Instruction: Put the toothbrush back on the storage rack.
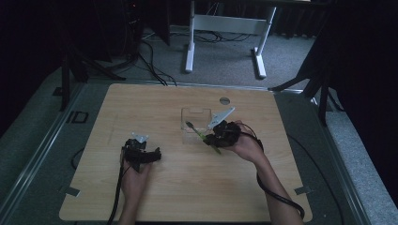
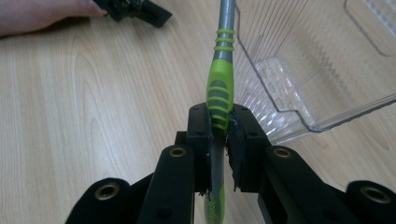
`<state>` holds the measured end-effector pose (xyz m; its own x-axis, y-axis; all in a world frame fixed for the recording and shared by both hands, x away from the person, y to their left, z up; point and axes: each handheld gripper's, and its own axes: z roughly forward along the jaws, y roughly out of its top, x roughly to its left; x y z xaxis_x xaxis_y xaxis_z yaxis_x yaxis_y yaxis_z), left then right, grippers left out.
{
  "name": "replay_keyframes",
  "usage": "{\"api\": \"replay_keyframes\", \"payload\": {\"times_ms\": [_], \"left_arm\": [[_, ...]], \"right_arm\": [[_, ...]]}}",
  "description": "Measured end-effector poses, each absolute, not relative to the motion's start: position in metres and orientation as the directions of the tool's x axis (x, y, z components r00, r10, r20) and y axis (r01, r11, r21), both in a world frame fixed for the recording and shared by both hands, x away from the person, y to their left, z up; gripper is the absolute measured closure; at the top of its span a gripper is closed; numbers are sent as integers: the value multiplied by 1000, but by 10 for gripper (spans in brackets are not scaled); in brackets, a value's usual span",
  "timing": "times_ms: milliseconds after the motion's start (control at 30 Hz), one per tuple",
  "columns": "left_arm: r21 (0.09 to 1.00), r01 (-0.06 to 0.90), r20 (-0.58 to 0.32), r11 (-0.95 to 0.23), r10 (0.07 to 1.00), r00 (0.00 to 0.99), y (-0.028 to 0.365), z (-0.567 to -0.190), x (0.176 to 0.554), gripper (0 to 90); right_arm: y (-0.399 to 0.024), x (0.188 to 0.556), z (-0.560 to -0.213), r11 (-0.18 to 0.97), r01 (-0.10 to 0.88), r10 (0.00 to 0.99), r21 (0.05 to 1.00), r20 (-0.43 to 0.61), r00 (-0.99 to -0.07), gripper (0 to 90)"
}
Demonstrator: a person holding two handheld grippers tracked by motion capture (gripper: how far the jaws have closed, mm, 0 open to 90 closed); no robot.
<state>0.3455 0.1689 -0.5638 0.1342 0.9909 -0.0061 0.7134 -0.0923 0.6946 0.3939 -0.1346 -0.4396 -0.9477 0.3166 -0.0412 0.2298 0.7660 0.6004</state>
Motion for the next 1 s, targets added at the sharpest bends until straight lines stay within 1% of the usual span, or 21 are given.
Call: {"api": "replay_keyframes", "payload": {"times_ms": [400,1000], "left_arm": [[694,714,-7,-93,991,135,169,-564,346,72],[694,714,-6,-93,991,135,169,-564,346,72]], "right_arm": [[-137,395,-438,717,249,343,651,-19,-939,797],[-136,396,-436,673,264,379,691,-16,-925,797]]}}
